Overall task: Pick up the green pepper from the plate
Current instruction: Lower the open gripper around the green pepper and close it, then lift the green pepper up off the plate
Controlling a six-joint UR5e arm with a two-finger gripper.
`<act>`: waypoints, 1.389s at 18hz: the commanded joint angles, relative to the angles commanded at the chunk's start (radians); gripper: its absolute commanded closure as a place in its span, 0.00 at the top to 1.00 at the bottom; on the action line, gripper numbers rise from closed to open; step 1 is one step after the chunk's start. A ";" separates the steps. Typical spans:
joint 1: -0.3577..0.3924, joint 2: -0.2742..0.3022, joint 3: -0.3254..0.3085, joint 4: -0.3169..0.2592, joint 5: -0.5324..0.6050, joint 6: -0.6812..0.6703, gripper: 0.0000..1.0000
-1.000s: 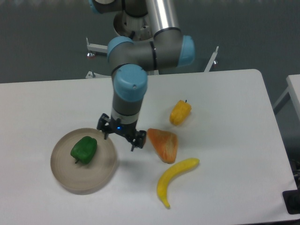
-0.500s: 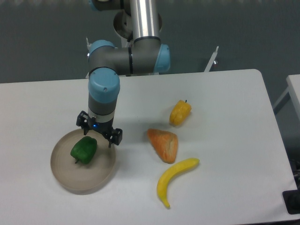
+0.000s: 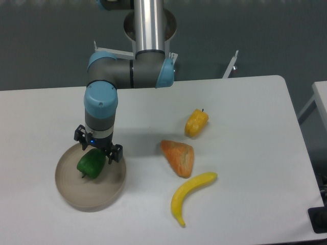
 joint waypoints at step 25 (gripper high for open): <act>0.044 0.029 0.089 0.006 0.009 0.040 0.43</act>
